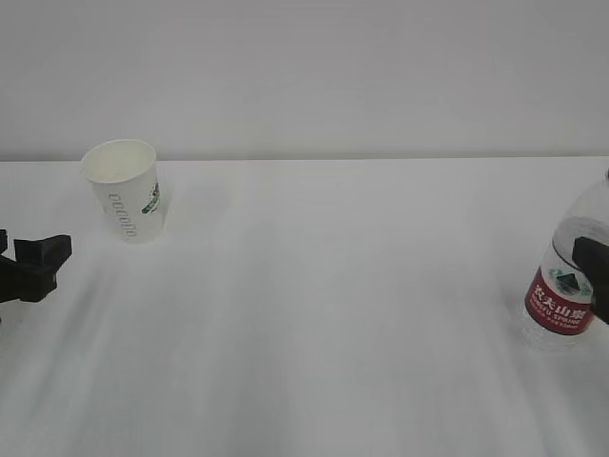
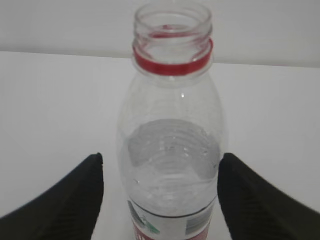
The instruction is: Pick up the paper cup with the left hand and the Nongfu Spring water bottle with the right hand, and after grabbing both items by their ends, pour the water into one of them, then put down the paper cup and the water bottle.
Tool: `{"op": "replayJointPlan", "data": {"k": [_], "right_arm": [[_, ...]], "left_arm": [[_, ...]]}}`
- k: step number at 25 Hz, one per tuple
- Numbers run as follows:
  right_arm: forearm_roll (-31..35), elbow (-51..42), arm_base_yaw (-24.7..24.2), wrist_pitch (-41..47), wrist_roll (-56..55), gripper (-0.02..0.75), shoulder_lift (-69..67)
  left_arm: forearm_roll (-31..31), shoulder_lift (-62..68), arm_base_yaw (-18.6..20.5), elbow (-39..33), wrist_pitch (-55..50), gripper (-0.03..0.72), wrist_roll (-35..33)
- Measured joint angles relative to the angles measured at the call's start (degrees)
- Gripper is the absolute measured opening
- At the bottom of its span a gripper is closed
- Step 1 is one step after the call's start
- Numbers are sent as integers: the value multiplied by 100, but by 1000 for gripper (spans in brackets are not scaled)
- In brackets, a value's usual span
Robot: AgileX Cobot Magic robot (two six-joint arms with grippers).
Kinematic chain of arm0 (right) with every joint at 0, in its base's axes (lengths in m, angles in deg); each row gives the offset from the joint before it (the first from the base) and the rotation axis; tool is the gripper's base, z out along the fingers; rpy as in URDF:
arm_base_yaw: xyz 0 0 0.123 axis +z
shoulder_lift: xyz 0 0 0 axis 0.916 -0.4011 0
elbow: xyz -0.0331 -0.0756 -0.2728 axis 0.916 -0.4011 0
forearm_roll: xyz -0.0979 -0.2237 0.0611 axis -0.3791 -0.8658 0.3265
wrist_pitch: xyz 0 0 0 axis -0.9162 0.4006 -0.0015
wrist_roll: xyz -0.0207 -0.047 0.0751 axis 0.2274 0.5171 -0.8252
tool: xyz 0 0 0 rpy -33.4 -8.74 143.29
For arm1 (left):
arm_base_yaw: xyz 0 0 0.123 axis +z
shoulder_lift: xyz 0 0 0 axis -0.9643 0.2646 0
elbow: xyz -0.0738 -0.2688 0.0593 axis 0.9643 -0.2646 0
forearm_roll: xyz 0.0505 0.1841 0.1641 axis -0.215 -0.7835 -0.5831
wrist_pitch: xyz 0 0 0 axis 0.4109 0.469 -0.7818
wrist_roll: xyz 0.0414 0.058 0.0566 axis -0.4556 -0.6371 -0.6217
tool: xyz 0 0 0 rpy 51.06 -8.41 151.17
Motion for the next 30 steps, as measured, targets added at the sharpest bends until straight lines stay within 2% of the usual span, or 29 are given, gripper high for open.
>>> {"op": "replayJointPlan", "data": {"k": [4, 12, 30], "right_arm": [[-73, -155, 0, -474, -55, 534, -69], [-530, -165, 0, -681, -197, 534, -519], [-399, -165, 0, -1591, -47, 535, -1598]], "left_arm": [[0, 0, 0, 0, 4, 579, 0], [0, 0, 0, 0, 47, 579, 0], [-11, 0, 0, 0, 58, 579, 0]]}}
